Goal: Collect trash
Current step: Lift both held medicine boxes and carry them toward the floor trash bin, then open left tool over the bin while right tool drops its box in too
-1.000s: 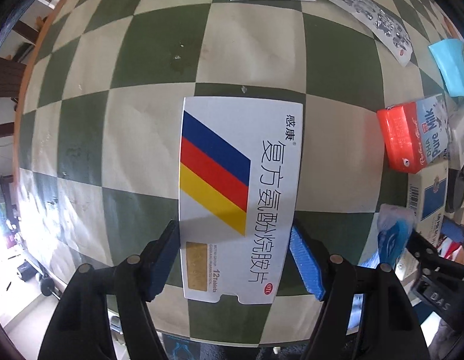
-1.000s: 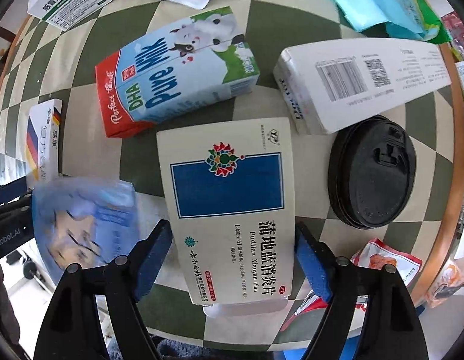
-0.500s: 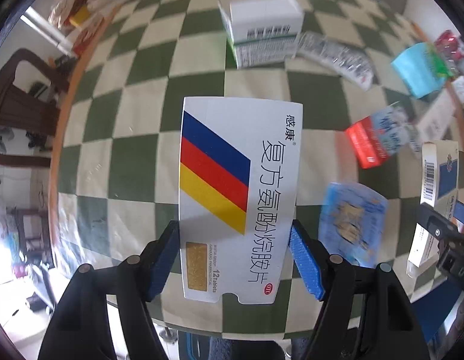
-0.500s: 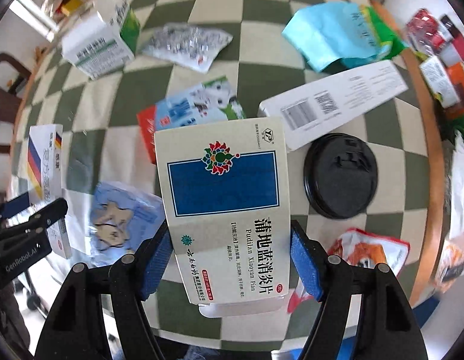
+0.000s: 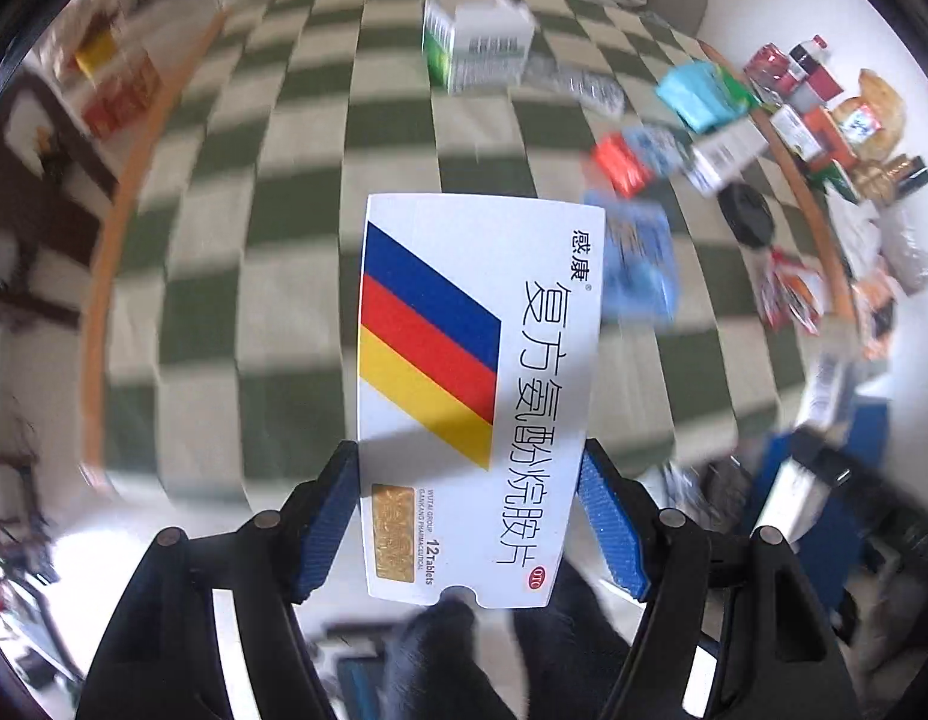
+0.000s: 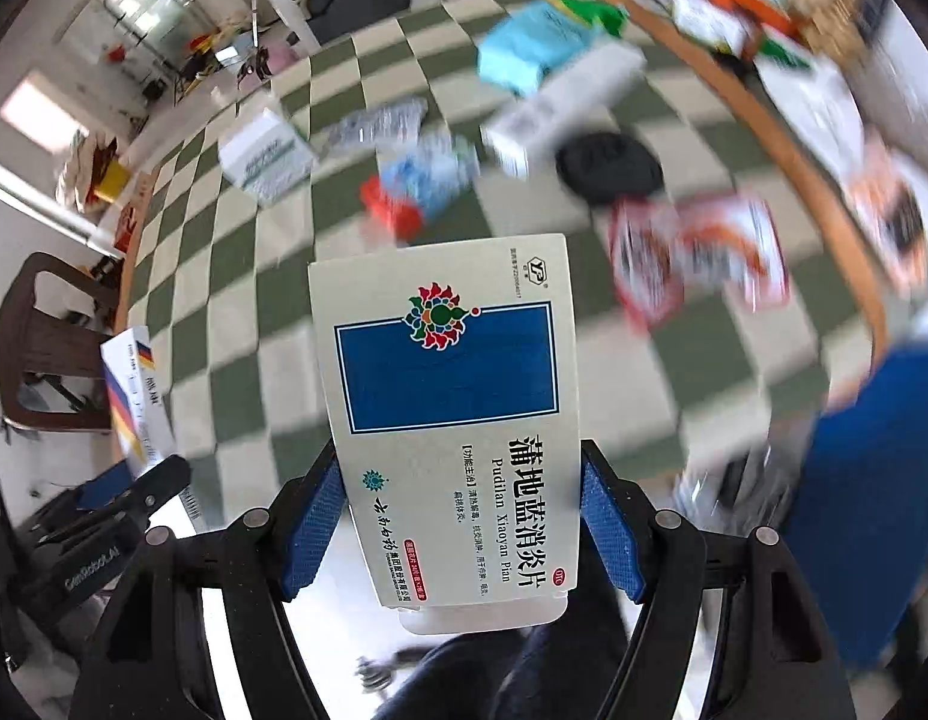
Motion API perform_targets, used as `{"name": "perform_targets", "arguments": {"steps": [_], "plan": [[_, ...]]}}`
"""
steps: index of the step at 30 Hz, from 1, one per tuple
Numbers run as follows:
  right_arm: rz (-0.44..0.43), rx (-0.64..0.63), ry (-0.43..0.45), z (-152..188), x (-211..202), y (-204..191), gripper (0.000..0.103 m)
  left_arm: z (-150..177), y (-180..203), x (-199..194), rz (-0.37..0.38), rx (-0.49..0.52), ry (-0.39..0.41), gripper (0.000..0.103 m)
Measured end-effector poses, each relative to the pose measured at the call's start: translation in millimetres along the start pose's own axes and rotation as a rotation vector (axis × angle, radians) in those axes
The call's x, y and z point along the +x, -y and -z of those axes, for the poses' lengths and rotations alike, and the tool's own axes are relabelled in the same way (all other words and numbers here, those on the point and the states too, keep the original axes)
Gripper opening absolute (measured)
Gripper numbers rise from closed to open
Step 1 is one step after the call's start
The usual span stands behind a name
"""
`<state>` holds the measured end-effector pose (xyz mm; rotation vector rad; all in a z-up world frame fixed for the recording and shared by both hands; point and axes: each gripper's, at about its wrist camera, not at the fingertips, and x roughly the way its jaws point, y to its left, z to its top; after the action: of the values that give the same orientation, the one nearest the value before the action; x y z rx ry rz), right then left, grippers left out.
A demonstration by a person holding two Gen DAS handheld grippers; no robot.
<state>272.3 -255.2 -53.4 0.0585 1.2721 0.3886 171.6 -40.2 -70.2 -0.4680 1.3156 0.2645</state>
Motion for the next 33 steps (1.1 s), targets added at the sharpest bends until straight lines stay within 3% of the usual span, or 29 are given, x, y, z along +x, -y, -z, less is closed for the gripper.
{"name": "perform_targets", "arguments": {"steps": [2,5,9,13,16,23,27,29,30,33], "plan": [[-0.020,0.024,-0.043,38.6,4.1,4.9,0.075,34.4,2.4,2.4,0.049,-0.040,-0.046,0.070],[-0.035,0.045,-0.111,82.2,17.6,11.1,0.075,67.8,-74.6,48.7,0.100,-0.093,-0.105,0.070],[-0.063,0.080,-0.206,139.2,50.2,34.7,0.075,104.6,-103.8,98.6,0.129,-0.163,-0.178,0.070],[-0.069,0.069,-0.295,186.0,109.0,55.2,0.075,143.1,-112.5,160.7,0.125,-0.228,-0.246,0.070],[-0.053,0.066,-0.354,211.6,167.1,68.3,0.075,164.0,-125.2,228.2,0.112,-0.292,-0.298,0.070],[-0.035,0.111,-0.435,241.7,329.0,95.0,0.075,158.8,-144.0,357.0,0.132,-0.340,-0.369,0.071],[-0.061,0.115,-0.443,240.9,401.7,95.3,0.075,139.2,-145.8,391.8,0.117,-0.323,-0.398,0.072],[-0.088,0.118,-0.454,242.2,432.4,94.4,0.076,134.2,-147.9,402.3,0.104,-0.315,-0.381,0.096],[-0.107,0.118,-0.465,243.0,448.9,92.5,0.076,130.0,-148.9,406.0,0.093,-0.310,-0.369,0.101],[-0.122,0.111,-0.482,249.9,485.1,89.5,0.077,133.1,-154.4,412.6,0.059,-0.291,-0.350,0.103]]}}
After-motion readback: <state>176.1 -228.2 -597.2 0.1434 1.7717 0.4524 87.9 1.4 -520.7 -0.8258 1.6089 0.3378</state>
